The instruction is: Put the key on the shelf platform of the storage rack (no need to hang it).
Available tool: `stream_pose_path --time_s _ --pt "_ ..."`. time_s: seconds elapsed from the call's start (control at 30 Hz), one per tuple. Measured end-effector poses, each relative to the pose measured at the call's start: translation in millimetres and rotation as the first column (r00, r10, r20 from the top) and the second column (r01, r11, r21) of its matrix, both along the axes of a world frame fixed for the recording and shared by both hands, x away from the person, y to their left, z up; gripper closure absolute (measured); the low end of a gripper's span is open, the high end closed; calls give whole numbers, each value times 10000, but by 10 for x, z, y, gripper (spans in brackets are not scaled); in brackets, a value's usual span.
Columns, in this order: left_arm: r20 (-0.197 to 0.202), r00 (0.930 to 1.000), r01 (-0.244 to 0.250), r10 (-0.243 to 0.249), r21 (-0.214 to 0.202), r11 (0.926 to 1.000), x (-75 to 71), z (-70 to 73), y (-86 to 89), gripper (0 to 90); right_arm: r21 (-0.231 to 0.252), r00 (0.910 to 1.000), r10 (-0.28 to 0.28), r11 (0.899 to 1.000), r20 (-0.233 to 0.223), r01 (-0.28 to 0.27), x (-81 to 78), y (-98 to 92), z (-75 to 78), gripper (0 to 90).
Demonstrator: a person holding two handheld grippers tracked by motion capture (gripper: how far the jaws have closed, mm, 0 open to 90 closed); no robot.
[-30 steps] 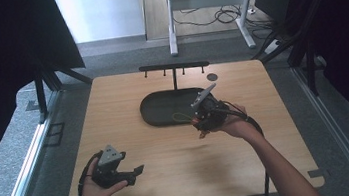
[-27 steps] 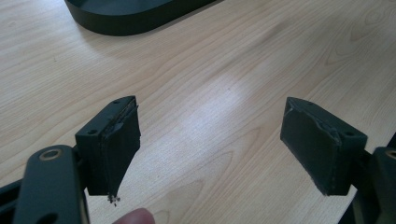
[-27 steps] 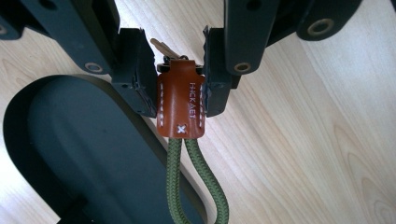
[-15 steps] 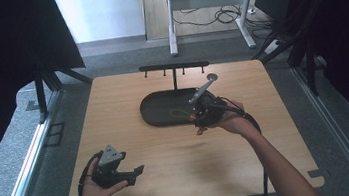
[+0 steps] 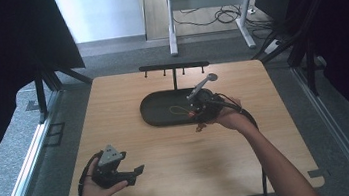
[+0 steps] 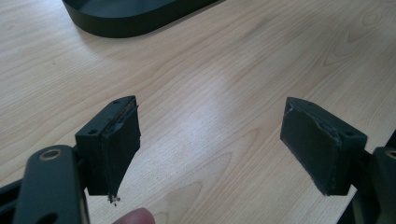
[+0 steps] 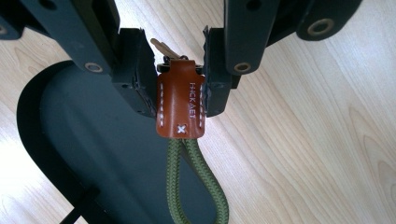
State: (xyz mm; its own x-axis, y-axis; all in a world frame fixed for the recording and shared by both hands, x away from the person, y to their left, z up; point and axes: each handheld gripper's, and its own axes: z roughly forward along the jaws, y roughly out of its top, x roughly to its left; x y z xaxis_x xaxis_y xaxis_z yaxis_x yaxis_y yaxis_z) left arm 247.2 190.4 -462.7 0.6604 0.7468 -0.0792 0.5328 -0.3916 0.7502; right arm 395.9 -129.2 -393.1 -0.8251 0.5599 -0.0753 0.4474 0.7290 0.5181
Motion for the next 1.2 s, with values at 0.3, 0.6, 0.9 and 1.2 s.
stream_pose_path --time_s 0.3,0.6,0.9,1.2 --pt "-37 10000 8 -8 3 10000 4 -5 7 203 0 10000 -11 10000 13 11 71 30 -4 664" --pt "-46 10000 11 -11 20 10000 6 -10 -2 203 -142 10000 -33 9999 59 34 111 25 19 664" --pt "-77 9999 67 -67 72 10000 8 -19 -18 203 -114 9999 -125 9999 91 126 134 26 49 664" --pt "-96 9999 61 -60 70 10000 10 -22 -13 203 -144 9999 -124 9998 88 126 172 66 34 664"
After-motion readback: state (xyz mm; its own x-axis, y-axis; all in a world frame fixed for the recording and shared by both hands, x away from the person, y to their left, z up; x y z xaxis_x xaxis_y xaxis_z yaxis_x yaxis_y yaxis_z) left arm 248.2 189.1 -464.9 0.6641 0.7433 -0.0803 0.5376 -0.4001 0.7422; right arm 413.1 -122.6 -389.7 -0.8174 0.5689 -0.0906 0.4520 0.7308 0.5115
